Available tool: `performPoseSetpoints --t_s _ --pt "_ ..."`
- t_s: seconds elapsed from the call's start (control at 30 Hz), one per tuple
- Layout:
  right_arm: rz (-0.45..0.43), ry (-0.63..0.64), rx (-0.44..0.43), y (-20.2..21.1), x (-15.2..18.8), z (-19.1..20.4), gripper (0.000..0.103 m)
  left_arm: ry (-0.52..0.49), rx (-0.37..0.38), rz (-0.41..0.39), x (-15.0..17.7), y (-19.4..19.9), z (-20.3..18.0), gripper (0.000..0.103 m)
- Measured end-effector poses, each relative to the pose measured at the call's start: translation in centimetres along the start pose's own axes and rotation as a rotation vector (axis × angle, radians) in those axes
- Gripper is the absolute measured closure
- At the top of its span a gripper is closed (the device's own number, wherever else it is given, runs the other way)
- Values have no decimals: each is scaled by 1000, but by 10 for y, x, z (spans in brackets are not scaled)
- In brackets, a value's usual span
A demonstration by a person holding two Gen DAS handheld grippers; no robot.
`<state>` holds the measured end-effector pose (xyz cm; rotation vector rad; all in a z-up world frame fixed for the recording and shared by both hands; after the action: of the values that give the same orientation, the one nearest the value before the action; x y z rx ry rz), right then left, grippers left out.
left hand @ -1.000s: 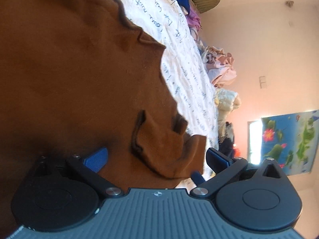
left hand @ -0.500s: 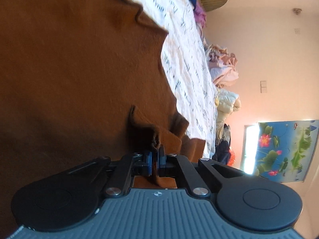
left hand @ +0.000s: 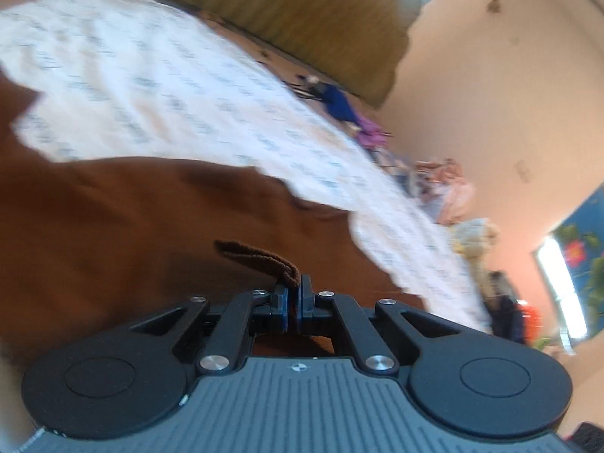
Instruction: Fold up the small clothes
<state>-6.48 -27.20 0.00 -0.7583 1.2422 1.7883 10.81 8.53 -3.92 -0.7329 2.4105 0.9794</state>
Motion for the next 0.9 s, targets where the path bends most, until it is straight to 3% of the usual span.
performPoseSetpoints --t_s 0.1,0.13,0.17,0.33,0.43,0.63,0.67,0.7,0.73,0.9 --pt "25 -47 1 -12 3 -6 0 46 -76 50 12 -10 44 99" --pt "33 -53 5 -18 2 -9 0 38 -84 45 16 -13 50 89" --pt "41 -48 24 -24 -1 -12 0 18 -69 16 18 -12 55 89" --pt "52 -82 109 -56 -30 -48 0 -70 -98 -39 26 -11 42 88" --pt "97 -120 136 -87 -42 -69 0 -52 -78 -42 25 -9 47 88" --pt "208 -237 108 -152 -39 -97 3 -43 -65 -45 27 -6 49 89" --pt "225 -248 107 -158 -36 -99 24 -37 -61 -50 27 -4 50 90" --pt "247 -253 129 -163 -32 -100 75 -34 -57 -56 26 -3 49 90" --pt "260 -249 147 -168 -29 -100 97 -36 -56 -63 25 -2 48 91" --pt "210 -115 155 -159 -36 -76 98 -31 -53 -140 15 22 39 93"
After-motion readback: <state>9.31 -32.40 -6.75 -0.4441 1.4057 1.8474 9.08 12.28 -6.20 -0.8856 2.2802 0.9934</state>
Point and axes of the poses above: each gripper's, at about its wrist camera, not at the fingertips, and y roughly against the way its jaws point, z to its left, x to its underside, the point moved 5 cm from there along -y, roughly the way its jaws point, and after that the axes turned 6 degrees about x, right-handed, at the moved point
